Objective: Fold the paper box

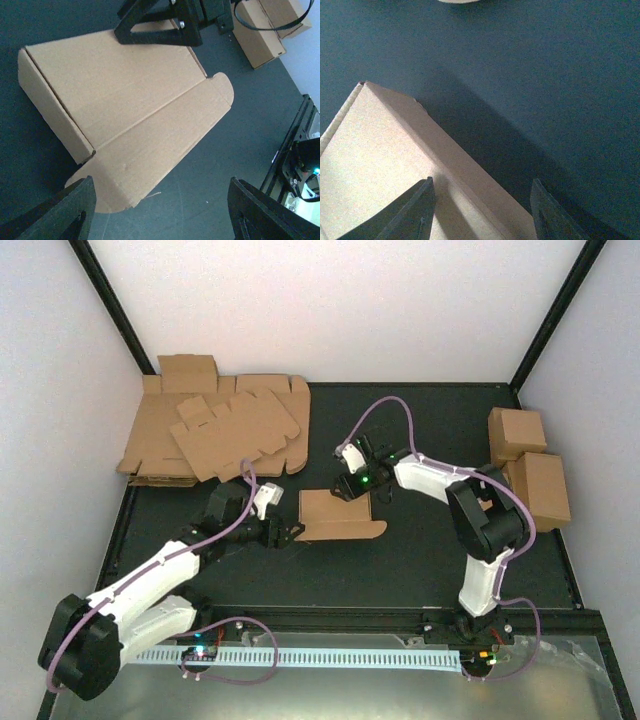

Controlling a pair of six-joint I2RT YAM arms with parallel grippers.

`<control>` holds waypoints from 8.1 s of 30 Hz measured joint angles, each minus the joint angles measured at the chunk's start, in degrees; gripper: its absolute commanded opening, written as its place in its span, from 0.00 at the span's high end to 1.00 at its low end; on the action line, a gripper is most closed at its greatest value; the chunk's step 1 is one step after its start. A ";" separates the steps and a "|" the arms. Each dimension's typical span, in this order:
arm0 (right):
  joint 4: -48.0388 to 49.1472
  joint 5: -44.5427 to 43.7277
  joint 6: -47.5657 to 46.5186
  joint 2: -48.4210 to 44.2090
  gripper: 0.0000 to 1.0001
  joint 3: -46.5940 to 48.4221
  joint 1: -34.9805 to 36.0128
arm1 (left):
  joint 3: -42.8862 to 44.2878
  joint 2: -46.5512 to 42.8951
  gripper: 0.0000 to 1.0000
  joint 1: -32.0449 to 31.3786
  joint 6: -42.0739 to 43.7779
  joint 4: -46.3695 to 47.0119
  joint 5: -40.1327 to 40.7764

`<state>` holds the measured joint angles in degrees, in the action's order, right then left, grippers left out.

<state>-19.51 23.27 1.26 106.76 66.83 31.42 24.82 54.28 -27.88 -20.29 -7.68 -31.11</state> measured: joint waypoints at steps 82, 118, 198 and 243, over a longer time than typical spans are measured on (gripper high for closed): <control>-2.78 26.18 0.04 12.39 0.59 9.01 -10.45 | -3.61 -4.85 0.62 -13.51 -13.31 8.44 16.44; 10.51 21.81 7.80 -14.29 0.22 -21.33 -4.57 | 4.24 -17.46 0.45 -13.07 -8.37 -11.72 23.67; 20.57 29.86 11.82 -7.54 0.37 -26.80 -6.38 | 4.31 -12.74 0.47 -13.07 -7.74 -11.54 22.86; 20.90 30.77 12.81 -1.25 0.63 -23.71 -8.74 | -0.31 -4.90 0.79 -15.13 -8.13 -0.22 4.92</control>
<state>1.39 54.04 14.06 105.51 43.11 22.68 24.51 49.39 -43.00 -28.42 -7.90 -26.20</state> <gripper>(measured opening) 0.370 0.247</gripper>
